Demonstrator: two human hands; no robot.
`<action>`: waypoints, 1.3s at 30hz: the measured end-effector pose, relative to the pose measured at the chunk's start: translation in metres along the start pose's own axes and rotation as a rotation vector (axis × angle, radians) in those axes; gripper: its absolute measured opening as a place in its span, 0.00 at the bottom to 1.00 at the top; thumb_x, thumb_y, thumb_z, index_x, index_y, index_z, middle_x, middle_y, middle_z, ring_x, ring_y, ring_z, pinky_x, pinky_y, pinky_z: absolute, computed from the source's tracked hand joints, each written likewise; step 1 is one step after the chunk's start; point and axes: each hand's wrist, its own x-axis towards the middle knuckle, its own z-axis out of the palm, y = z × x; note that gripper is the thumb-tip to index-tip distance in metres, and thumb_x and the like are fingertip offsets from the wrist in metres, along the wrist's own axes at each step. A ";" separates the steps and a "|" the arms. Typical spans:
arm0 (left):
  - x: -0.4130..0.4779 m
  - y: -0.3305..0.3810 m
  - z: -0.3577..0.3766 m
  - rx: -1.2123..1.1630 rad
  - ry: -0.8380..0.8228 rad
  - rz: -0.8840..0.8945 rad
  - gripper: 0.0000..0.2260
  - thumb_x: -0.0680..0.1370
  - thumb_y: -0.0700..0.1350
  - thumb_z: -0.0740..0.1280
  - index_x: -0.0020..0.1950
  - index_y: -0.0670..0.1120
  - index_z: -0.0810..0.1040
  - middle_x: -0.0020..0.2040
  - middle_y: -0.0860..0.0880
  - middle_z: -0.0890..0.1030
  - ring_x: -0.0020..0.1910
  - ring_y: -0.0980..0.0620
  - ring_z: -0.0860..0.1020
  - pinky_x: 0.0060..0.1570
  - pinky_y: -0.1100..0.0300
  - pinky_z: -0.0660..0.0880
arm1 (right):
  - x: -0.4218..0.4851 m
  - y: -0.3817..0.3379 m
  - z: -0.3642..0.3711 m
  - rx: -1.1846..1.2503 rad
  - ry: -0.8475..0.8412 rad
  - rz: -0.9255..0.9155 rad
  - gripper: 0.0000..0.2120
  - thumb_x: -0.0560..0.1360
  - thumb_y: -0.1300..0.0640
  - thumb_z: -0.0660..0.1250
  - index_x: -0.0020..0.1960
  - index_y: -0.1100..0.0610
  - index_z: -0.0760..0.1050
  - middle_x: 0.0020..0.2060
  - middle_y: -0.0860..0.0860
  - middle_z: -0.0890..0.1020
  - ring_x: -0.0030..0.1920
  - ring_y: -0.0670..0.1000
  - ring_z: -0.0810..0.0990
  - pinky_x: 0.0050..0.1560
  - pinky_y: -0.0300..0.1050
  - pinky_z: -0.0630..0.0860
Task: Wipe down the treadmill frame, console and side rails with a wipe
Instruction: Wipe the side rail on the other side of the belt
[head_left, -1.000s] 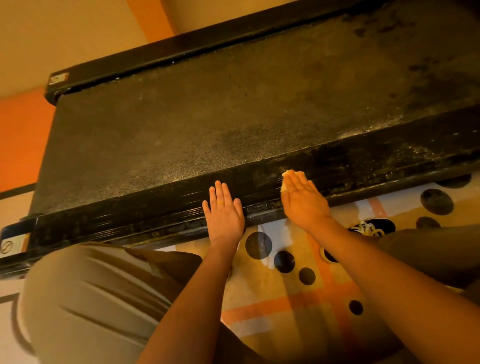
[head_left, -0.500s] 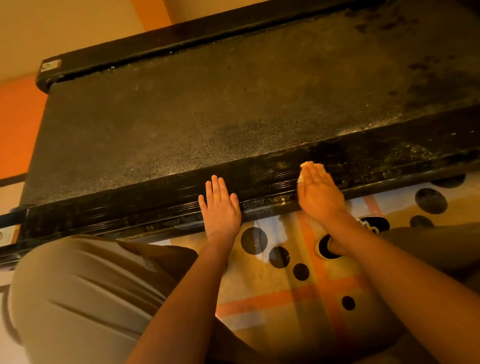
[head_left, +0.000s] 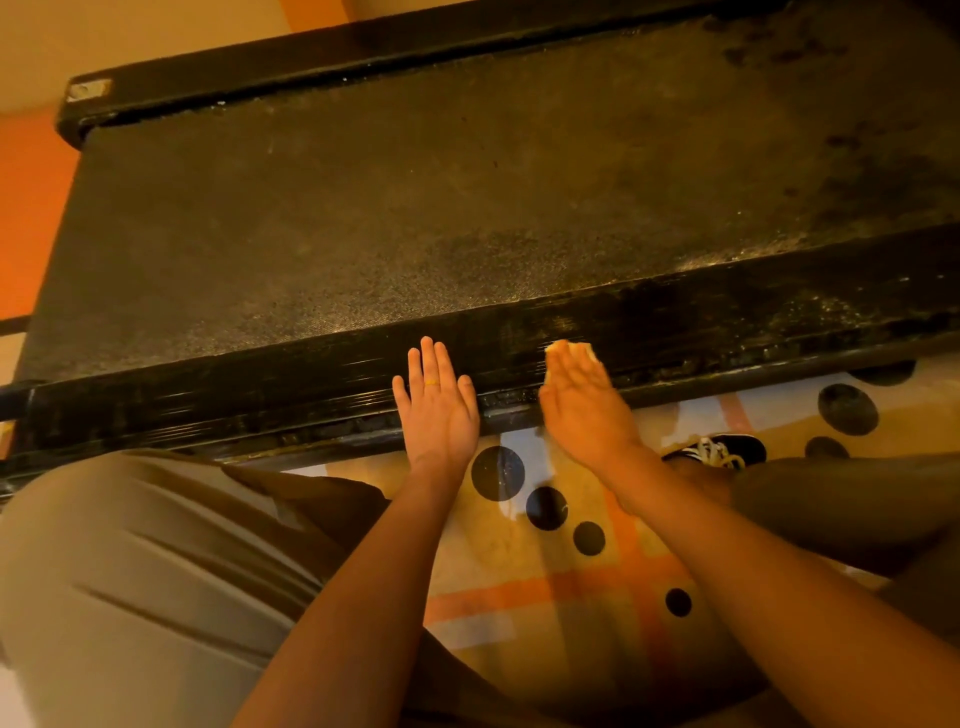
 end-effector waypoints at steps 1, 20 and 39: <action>0.001 0.000 0.000 0.002 -0.001 0.003 0.26 0.85 0.54 0.41 0.82 0.45 0.47 0.83 0.46 0.46 0.81 0.47 0.43 0.78 0.46 0.41 | 0.005 -0.012 0.003 -0.023 -0.004 -0.065 0.27 0.86 0.51 0.46 0.81 0.60 0.46 0.81 0.56 0.49 0.80 0.56 0.44 0.77 0.48 0.38; 0.001 0.000 0.001 0.024 0.000 -0.001 0.26 0.85 0.53 0.43 0.82 0.44 0.48 0.83 0.45 0.47 0.82 0.46 0.44 0.78 0.45 0.43 | 0.030 -0.015 0.009 -0.088 0.005 -0.101 0.27 0.85 0.52 0.47 0.81 0.59 0.47 0.81 0.56 0.51 0.81 0.56 0.46 0.79 0.52 0.47; 0.001 -0.003 0.002 -0.017 0.015 0.018 0.26 0.86 0.54 0.41 0.82 0.45 0.48 0.83 0.46 0.47 0.81 0.46 0.43 0.78 0.45 0.43 | 0.017 0.118 -0.036 0.007 0.143 0.318 0.26 0.85 0.54 0.48 0.80 0.62 0.50 0.80 0.60 0.54 0.80 0.59 0.49 0.79 0.56 0.49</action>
